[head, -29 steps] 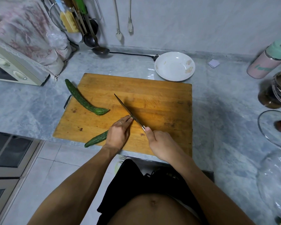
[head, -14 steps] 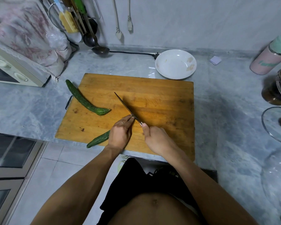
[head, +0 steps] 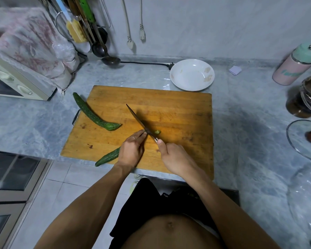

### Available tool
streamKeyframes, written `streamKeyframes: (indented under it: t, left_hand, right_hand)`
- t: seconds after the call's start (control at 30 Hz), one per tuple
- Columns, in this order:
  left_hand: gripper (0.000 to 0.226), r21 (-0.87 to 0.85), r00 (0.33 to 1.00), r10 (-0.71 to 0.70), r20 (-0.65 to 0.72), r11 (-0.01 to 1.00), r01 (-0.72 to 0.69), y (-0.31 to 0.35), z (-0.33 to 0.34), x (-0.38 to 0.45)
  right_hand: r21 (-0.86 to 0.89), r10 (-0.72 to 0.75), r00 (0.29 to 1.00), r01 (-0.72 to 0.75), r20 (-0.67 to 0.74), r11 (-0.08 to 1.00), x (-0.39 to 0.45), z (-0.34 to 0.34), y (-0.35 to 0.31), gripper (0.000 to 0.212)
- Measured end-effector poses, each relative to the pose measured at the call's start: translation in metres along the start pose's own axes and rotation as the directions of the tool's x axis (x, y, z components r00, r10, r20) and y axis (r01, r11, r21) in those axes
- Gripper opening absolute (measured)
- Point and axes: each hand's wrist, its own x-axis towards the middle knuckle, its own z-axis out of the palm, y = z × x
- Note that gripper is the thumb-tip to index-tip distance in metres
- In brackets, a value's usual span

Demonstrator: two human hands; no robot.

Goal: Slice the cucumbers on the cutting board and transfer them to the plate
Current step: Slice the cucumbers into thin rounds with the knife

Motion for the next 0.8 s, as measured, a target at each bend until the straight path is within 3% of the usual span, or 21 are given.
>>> streamKeyframes:
  t: [0.37,0.8]
  left_hand:
    - [0.031,-0.094,0.998,-0.061,-0.031,0.994,0.057,-0.001,0.002,-0.002]
    - [0.029,-0.077,0.996,-0.077,-0.042,0.994,0.074,0.002,0.004,-0.004]
  right_hand:
    - [0.005,-0.014,1.000,0.014,0.002,1.000,-0.008,-0.003,-0.003,0.070]
    - [-0.028,0.003,1.000,-0.002,0.021,1.000,0.005,0.006,-0.004,0.066]
